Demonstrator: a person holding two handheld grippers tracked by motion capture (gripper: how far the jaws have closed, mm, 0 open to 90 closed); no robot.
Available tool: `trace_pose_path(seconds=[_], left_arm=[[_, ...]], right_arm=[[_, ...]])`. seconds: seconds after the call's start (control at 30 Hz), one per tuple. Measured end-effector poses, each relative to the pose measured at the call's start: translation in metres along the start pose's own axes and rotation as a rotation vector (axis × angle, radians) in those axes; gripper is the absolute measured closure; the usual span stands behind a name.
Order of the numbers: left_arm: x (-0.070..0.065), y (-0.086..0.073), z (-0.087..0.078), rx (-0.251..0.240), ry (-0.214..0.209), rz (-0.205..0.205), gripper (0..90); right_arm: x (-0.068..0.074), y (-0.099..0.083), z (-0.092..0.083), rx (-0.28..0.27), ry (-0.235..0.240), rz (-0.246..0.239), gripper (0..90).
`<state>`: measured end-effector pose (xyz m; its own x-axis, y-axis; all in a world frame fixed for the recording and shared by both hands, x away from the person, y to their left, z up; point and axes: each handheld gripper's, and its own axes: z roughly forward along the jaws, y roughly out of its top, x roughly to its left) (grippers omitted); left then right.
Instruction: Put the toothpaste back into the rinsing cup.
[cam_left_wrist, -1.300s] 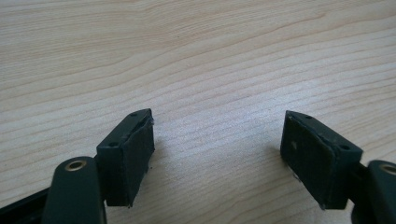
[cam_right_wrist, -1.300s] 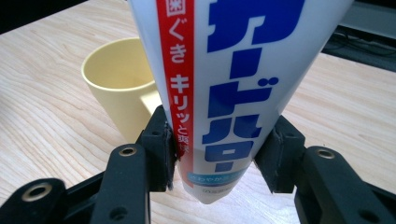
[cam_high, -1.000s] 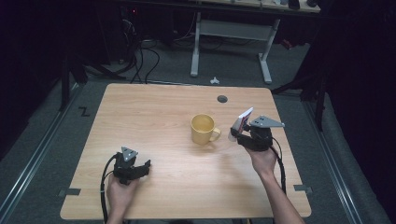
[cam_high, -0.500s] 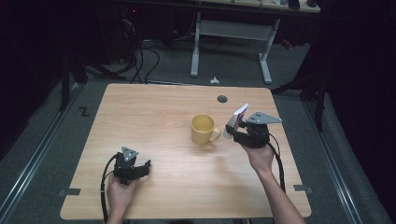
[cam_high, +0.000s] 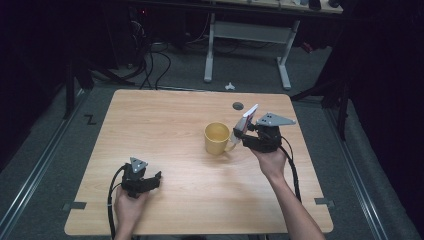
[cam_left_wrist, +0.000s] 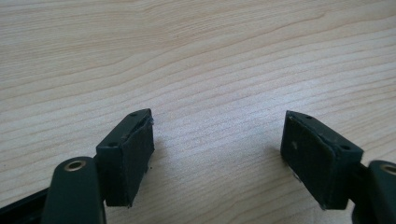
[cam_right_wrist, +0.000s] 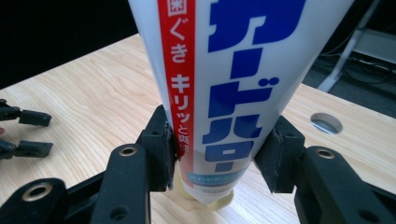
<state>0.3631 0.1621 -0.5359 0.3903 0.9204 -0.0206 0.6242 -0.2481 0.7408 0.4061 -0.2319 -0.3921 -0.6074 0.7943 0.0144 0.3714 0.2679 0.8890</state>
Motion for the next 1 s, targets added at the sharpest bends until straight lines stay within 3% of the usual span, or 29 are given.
trace_pose_path(seconds=[1.0], left_arm=[[0.0, 0.0, 0.0, -0.002, -0.002, -0.002, 26.0]], right_arm=[[0.011, 0.023, 0.033, 0.023, 0.023, -0.023, 53.4]])
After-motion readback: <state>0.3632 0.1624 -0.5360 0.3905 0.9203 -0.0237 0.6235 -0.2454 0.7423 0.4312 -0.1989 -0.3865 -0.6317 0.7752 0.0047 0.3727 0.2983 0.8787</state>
